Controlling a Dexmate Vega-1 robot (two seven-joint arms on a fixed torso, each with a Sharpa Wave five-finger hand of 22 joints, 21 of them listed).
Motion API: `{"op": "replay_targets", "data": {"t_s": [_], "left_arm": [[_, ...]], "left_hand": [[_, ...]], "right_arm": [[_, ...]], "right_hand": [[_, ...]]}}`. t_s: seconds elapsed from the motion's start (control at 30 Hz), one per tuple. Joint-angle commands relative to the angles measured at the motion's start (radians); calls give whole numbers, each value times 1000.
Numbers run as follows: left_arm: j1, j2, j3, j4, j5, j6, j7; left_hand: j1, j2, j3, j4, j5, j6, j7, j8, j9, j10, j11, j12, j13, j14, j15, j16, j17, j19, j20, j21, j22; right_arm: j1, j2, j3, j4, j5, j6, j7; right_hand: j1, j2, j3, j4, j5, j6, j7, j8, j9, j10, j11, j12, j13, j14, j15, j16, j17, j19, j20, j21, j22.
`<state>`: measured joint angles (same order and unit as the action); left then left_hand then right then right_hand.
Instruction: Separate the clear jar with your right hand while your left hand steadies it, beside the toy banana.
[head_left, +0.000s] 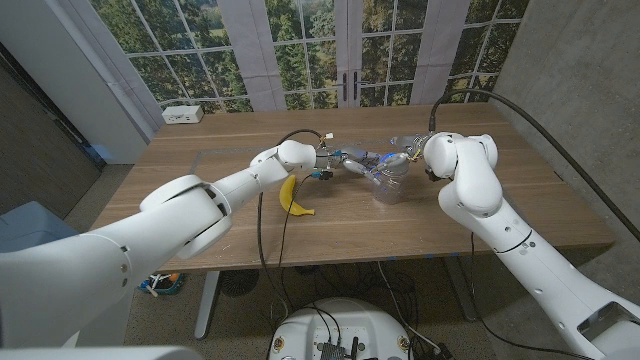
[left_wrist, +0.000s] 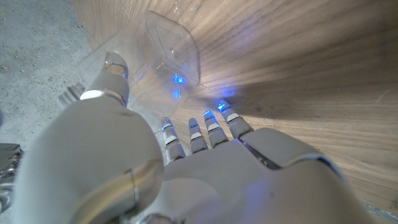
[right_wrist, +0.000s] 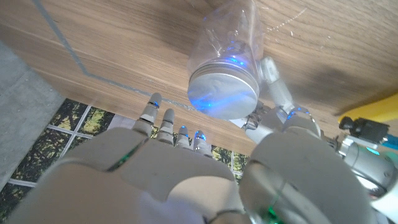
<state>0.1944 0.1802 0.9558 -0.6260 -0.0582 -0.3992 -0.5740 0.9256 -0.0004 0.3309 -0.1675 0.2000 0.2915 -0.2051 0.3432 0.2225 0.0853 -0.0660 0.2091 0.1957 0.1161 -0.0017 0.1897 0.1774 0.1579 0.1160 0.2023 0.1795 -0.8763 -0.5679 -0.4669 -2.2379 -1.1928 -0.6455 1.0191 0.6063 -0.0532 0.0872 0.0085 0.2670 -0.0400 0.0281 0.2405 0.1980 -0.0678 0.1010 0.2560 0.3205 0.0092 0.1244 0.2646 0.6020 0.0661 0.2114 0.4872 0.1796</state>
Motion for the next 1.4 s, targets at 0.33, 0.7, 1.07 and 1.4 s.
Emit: {"op": "replay_targets", "data": {"t_s": [0.33, 0.7, 1.07, 1.4], "left_arm": [[-1, -2, 5, -4, 8, 7, 9], [-8, -9, 4, 15, 6, 0, 8], [-25, -31, 9, 69, 8, -27, 9], [-37, -47, 11, 107, 7, -38, 10]], "left_hand": [[16, 28, 1, 4, 4, 197, 30, 138, 103, -1, 1, 1, 2, -6, 1, -4, 0, 0, 7, -1, 3], [17, 30, 1, 3, 4, 197, 27, 140, 107, -2, 0, 1, 2, -10, 1, -5, 0, -3, 6, -2, 3], [18, 31, 1, 3, 5, 194, 28, 141, 111, -7, 5, -1, 2, -16, 3, -7, 0, -8, 6, -3, 3], [19, 32, 1, 2, 5, 191, 26, 141, 114, -9, 6, -1, 2, -18, 3, -6, 0, -8, 7, -3, 3]], "right_arm": [[77, -118, -198, -43, -108, -246, -69], [92, 19, -206, 51, -466, -146, 195], [86, 133, -129, 102, -535, 12, 326], [68, 162, -95, 104, -509, 56, 293]], "right_hand": [[13, 47, 17, -23, -8, 60, -1, 10, 7, 102, 10, 36, 10, 109, -35, 50, -4, 103, 1, 13, 11], [-55, 39, -13, -7, -36, 63, -50, -2, 7, 125, 42, 40, 21, 148, -25, 73, 5, 190, 4, 37, 17], [-98, 28, -35, -1, -42, 108, -64, 5, 8, 203, 36, 68, 31, 216, -36, 106, 12, 229, 3, 41, 16], [-104, 32, -39, -6, -43, 133, -62, 8, 8, 242, 27, 80, 40, 276, -56, 137, 20, 269, 1, 49, 16]]}}
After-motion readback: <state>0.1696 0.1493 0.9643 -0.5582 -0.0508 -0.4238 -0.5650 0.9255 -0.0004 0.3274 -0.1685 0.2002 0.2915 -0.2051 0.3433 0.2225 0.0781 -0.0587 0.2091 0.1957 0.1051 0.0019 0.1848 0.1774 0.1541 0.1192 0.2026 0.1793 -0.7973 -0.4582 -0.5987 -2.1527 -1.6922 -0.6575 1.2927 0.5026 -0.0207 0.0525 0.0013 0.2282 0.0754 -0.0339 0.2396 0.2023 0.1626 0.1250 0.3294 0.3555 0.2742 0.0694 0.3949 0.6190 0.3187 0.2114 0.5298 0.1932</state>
